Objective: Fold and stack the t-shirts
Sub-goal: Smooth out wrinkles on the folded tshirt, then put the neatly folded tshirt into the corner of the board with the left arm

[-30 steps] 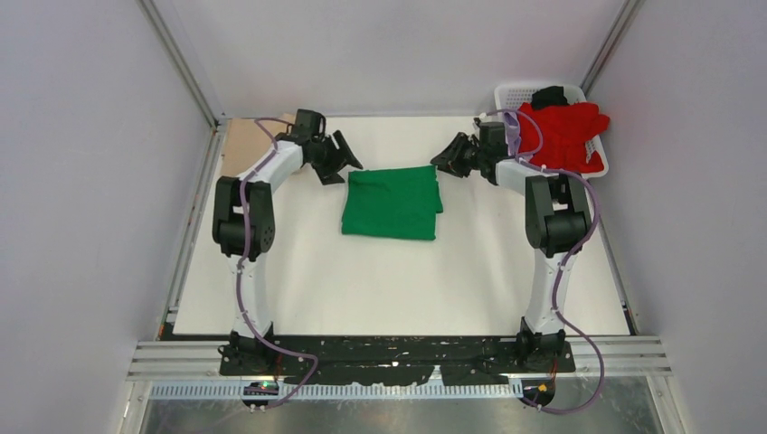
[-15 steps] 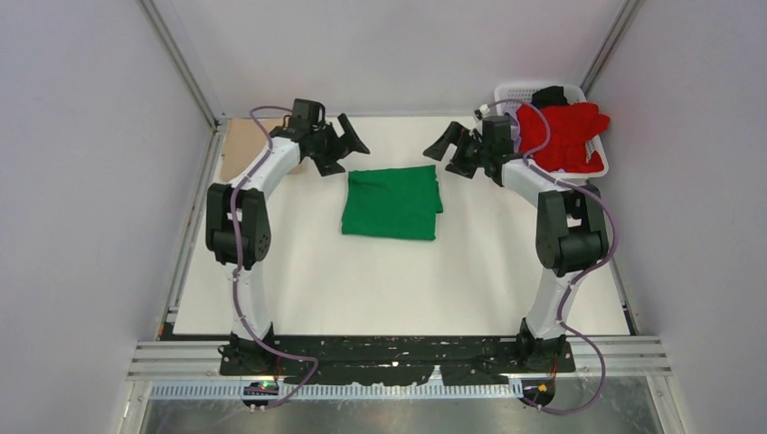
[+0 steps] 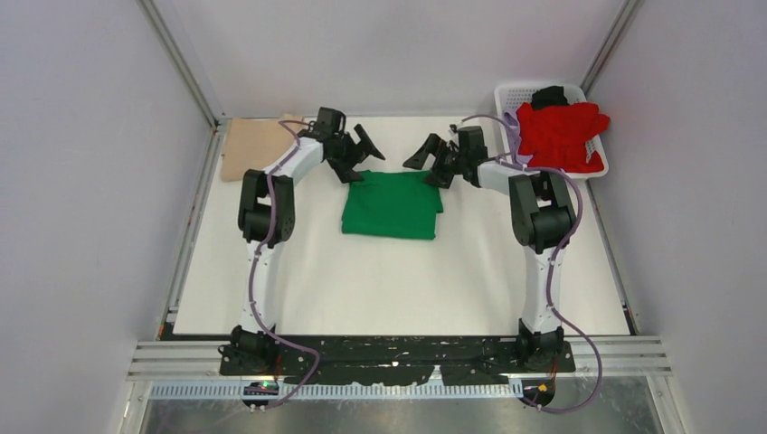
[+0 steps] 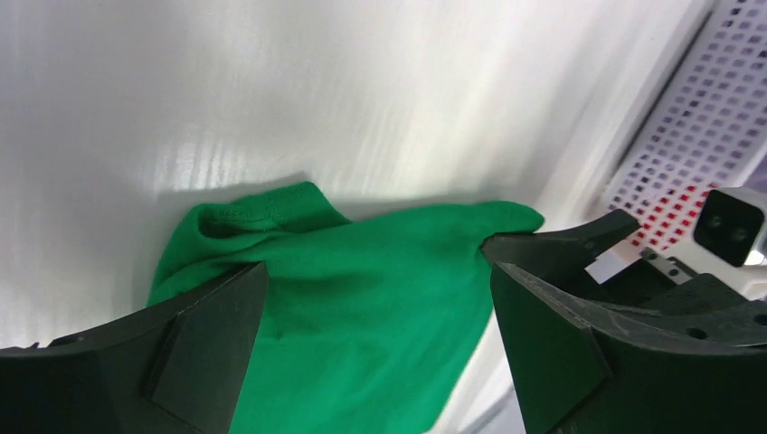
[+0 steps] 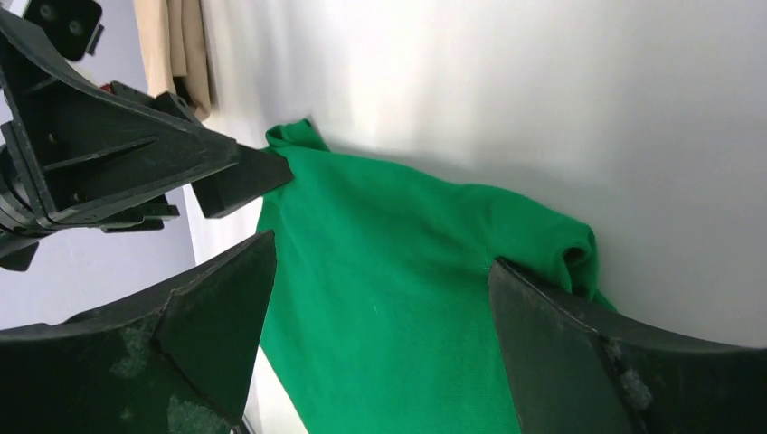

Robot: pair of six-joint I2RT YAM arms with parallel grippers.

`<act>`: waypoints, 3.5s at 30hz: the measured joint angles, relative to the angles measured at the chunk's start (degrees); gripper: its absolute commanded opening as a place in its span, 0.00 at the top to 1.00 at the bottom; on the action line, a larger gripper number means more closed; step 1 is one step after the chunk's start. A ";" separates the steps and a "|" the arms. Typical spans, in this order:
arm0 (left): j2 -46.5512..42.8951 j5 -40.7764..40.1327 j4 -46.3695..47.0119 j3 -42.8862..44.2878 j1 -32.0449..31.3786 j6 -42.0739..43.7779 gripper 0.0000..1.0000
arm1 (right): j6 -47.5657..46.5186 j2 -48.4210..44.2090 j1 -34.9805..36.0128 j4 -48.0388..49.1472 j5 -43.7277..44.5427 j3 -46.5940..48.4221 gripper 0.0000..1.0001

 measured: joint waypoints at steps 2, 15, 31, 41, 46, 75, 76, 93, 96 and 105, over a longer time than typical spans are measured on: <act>1.86 0.46 -0.35 1.86 0.04 -1.95 0.00 | 1.25 0.92 -0.28 0.28 -0.79 0.66 0.05; -8.33 0.37 2.19 -14.75 -1.64 -5.07 0.00 | -1.84 -5.81 -0.55 1.92 -2.01 -9.86 0.05; -45.33 -9.33 -0.68 -43.95 -9.86 7.41 0.01 | -10.67 -36.04 0.22 -6.75 2.08 -30.91 0.05; -39.26 -12.44 -2.58 -49.07 -13.03 9.42 0.06 | -10.40 -60.22 -3.32 -7.69 14.88 -42.36 0.05; -33.59 -13.64 -2.99 -47.41 -16.17 9.44 0.07 | -11.34 -66.14 -6.21 -11.41 18.91 -44.48 0.05; -12.66 -30.64 -21.90 -16.52 -29.14 4.72 1.00 | -15.63 -70.36 -9.97 -16.20 21.64 -46.53 0.04; -12.68 -32.00 -22.16 -16.31 -29.40 5.11 1.00 | -15.63 -70.36 -10.01 -16.20 21.64 -46.56 0.05; -14.78 -66.73 -16.09 -10.21 -20.06 38.03 1.00 | -17.59 -70.16 -10.49 -16.22 23.85 -46.64 0.05; -15.28 -69.18 -11.41 -10.38 -16.87 45.53 1.00 | -18.10 -69.24 -10.69 -16.17 24.09 -46.64 0.04; -15.98 -68.04 -1.51 -8.02 -7.61 58.60 1.00 | -18.84 -66.42 -11.23 -16.59 25.73 -46.45 0.04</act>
